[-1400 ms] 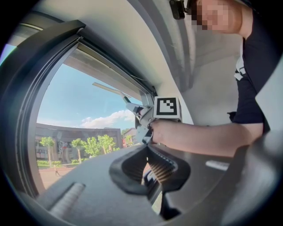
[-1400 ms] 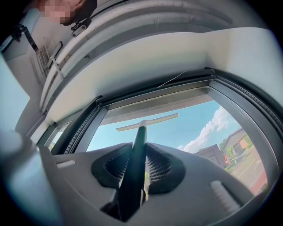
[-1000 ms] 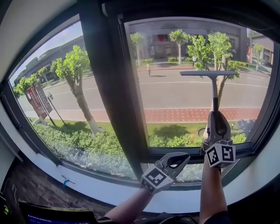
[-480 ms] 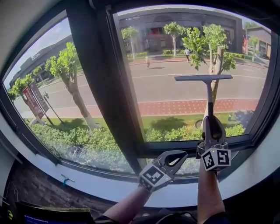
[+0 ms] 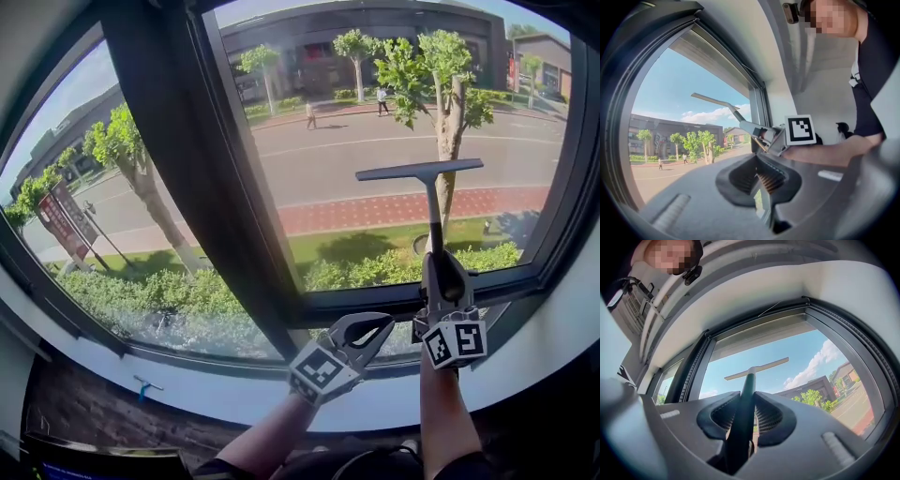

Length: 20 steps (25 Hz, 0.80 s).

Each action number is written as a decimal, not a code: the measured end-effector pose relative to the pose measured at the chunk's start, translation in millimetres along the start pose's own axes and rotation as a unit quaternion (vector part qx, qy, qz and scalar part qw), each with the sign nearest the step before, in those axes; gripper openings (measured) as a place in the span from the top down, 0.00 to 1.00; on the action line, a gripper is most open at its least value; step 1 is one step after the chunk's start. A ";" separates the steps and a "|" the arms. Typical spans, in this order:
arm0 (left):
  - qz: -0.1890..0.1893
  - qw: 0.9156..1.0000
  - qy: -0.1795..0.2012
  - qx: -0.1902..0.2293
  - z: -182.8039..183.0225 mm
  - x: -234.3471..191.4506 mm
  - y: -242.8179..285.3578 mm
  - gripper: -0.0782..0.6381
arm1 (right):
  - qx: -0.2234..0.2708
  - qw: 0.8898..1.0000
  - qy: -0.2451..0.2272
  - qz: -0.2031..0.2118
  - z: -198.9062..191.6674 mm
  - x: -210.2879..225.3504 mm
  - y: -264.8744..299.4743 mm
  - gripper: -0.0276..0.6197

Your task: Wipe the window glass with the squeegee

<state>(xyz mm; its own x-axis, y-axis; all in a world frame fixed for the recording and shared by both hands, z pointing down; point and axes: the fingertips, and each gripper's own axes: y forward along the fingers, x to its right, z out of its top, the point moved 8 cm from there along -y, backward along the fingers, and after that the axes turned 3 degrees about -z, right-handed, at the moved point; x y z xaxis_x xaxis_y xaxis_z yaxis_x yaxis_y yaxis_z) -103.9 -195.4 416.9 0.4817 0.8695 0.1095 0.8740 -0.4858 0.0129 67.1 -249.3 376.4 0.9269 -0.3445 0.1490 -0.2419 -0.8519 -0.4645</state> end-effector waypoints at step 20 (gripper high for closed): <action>-0.030 0.999 -0.012 -0.002 -11.9 -0.3 6.3 0.89 | -0.051 0.999 0.016 -0.004 -51.9 6.5 -43.8 0.81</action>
<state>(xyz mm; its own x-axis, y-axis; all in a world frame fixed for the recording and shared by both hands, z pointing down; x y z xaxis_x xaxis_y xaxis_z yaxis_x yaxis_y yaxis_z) -99.4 -199.8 428.9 0.4301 0.8988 0.0842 0.9010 -0.4333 0.0227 68.9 -234.8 443.0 0.9192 -0.3496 0.1813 -0.2650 -0.8896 -0.3719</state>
